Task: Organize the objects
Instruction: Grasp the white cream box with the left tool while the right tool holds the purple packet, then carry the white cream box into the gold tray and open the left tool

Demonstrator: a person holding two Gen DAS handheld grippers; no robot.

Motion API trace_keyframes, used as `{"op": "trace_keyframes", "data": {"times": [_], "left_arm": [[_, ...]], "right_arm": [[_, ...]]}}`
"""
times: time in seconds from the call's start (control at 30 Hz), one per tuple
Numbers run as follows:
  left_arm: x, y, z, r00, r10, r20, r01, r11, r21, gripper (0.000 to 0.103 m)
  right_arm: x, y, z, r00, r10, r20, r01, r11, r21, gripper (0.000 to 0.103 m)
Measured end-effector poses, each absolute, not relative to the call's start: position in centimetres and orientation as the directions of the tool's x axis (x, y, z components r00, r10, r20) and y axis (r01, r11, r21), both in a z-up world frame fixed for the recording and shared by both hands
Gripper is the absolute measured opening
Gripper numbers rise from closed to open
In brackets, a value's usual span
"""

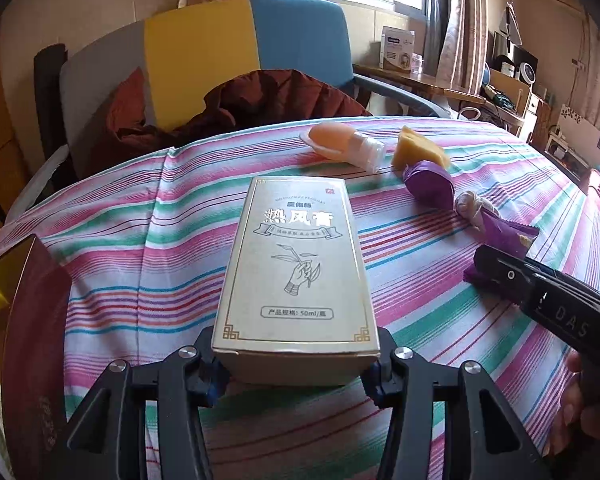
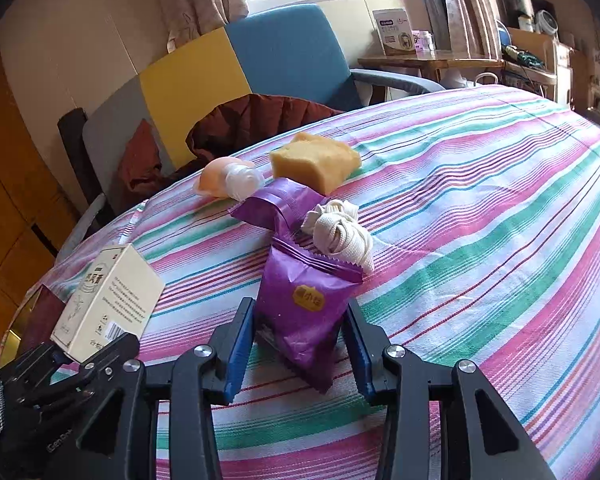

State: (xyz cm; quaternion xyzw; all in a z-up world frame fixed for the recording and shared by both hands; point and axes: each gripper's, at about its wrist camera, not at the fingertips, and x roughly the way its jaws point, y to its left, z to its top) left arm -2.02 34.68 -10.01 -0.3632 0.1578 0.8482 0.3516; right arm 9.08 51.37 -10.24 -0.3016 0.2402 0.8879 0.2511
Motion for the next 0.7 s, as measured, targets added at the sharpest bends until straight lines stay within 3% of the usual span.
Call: {"op": "trace_keyframes", "data": {"times": [0.33,0.7], "left_arm": [[-0.9,31.4,-8.6,-0.531,0.490,-0.692,-0.649,-0.760,-0.041,0.052],[-0.4,26.1,-5.1,-0.620,0.466,-0.631,-0.591,-0.807,-0.015,0.052]], "right_arm": [[8.3,48.9,-9.2,-0.680,0.367,-0.636,-0.569,-0.810,0.142,0.043],[7.0,46.3,-8.8,-0.675,0.390,-0.627,-0.511,-0.860,0.014,0.043]]}}
